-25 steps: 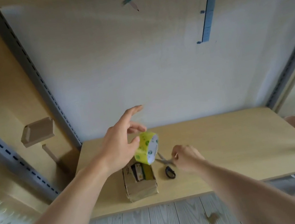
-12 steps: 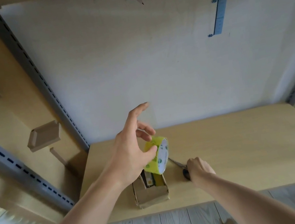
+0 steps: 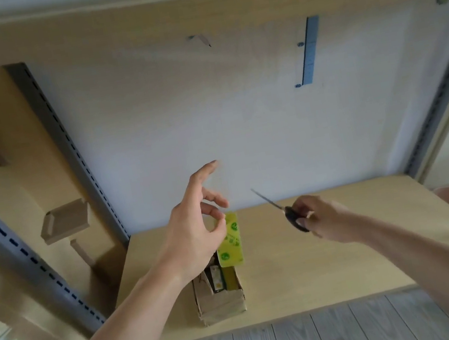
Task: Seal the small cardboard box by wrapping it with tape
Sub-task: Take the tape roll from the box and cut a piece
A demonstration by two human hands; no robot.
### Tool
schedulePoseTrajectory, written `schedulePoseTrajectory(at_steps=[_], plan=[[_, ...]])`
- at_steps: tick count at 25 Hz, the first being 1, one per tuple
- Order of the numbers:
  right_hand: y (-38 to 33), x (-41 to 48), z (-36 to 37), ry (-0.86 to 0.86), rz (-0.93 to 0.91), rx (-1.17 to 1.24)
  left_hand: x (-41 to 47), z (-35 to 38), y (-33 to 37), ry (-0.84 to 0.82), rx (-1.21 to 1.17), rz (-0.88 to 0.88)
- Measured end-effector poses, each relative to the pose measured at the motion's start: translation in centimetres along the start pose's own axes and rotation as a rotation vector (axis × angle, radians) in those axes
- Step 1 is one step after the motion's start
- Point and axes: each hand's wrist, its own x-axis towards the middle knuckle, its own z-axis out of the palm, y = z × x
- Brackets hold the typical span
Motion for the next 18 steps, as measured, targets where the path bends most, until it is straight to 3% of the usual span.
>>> schedulePoseTrajectory(at_steps=[3, 6, 12, 18], plan=[[-1.6, -3.4, -3.4, -0.061, -0.135, 0.143, -0.2, -0.6, 0.4, -0.030, -0.010, 0.020], [-2.7, -6.7, -4.4, -0.159, -0.182, 0.136, -0.5, -1.1, 0.8, -0.068, -0.011, 0.018], [-3.7, -8.9, -4.6, -0.072, -0.170, 0.044, -1.3, -0.7, 2.1, -0.133, 0.007, 0.054], [-4.8, -9.3, -4.3, -0.105, -0.175, 0.156, -1.7, 0.3, 3.3, -0.175, -0.023, 0.069]])
